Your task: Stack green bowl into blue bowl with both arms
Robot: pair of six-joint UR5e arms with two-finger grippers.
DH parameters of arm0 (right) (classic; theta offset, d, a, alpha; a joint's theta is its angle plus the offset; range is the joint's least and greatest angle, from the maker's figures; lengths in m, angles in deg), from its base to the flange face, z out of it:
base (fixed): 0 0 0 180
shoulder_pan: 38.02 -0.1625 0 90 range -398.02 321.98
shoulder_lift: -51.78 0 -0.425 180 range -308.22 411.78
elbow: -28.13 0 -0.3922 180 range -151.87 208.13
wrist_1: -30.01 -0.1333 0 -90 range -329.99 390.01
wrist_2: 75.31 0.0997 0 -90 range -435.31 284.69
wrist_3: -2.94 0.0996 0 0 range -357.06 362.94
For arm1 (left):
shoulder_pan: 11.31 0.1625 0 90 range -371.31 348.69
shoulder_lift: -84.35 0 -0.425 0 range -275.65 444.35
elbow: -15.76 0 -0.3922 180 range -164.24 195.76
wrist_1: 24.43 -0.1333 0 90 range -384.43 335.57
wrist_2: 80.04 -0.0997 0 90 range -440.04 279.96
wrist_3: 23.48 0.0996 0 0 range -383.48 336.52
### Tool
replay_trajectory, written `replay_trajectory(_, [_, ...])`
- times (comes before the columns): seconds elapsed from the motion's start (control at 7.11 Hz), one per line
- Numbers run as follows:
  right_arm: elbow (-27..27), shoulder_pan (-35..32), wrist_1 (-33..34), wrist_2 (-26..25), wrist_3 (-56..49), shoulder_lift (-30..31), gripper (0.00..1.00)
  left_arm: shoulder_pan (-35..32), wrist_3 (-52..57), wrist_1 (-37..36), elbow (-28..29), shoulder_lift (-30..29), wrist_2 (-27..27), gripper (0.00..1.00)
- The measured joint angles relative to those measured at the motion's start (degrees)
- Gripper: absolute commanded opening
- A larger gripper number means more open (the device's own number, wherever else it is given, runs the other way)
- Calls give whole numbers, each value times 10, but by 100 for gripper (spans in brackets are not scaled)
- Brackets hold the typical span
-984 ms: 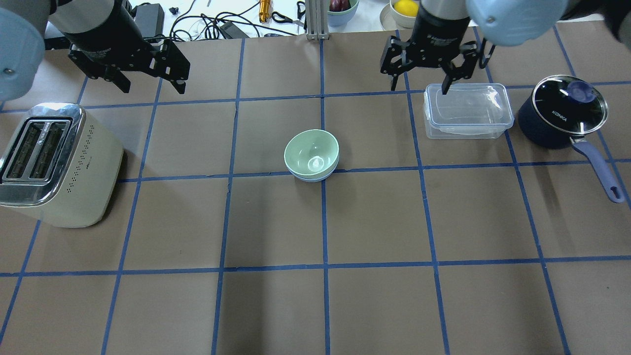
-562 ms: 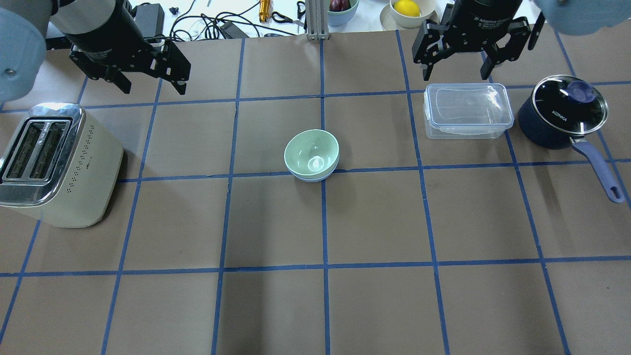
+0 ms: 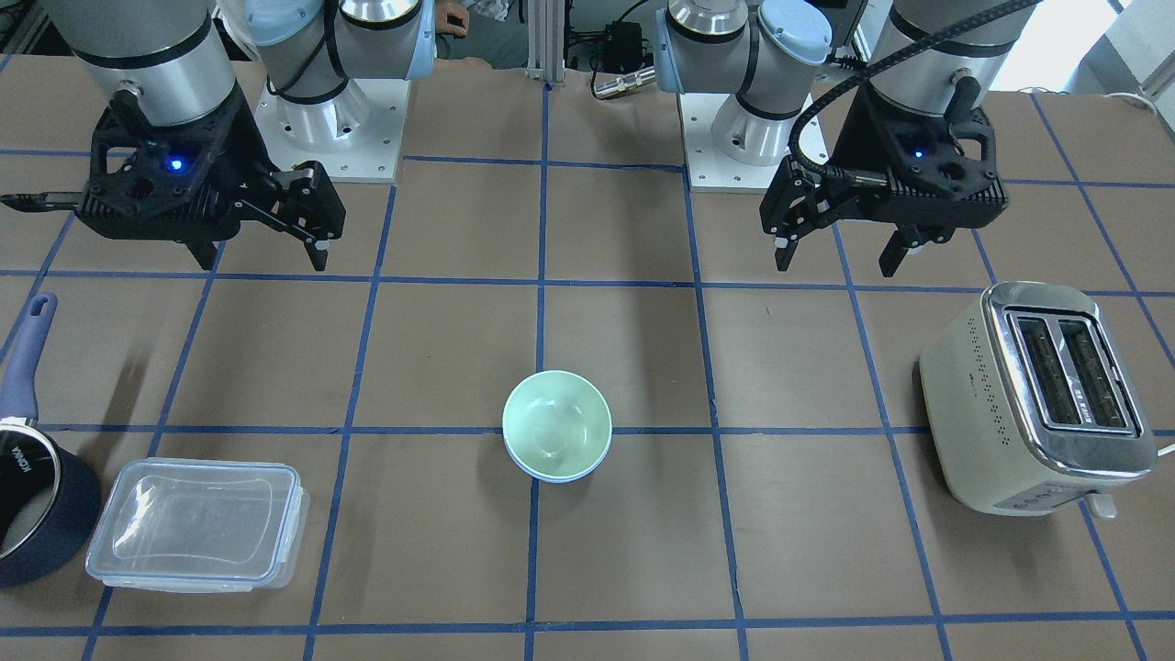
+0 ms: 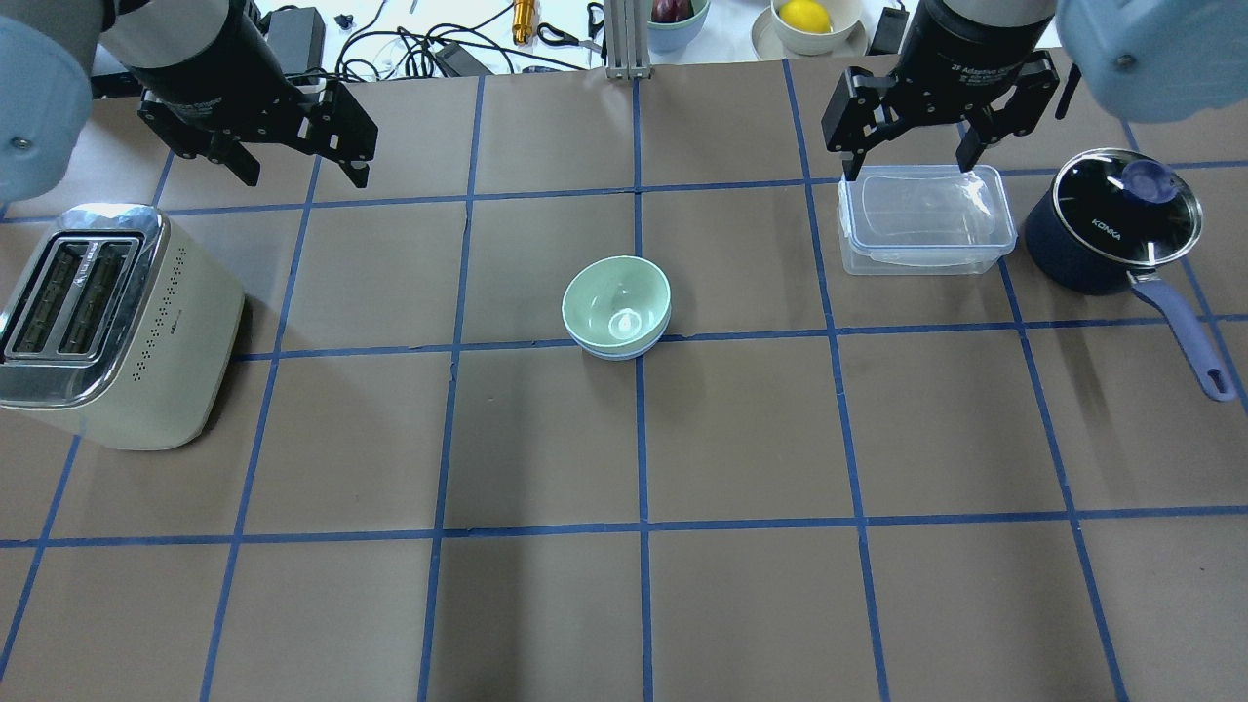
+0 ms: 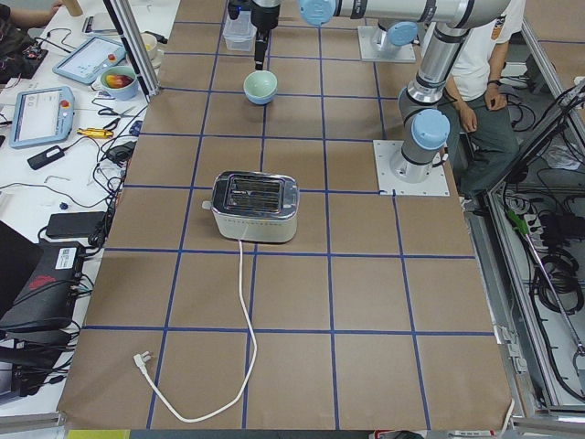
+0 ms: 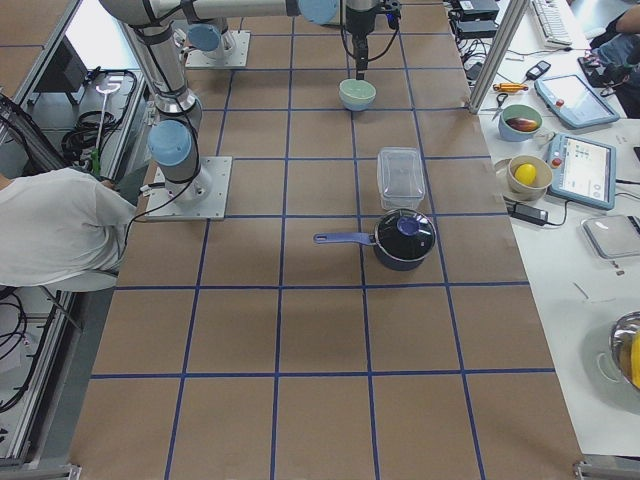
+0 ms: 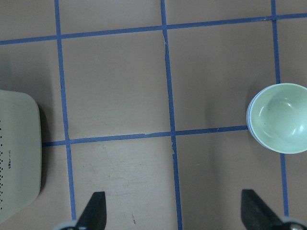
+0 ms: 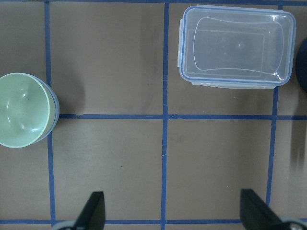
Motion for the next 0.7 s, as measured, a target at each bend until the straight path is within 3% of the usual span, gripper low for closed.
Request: replay_trajectory(0.7, [-4,1,2,12,0,-4,100,-1,0,0,0,-1,0,100])
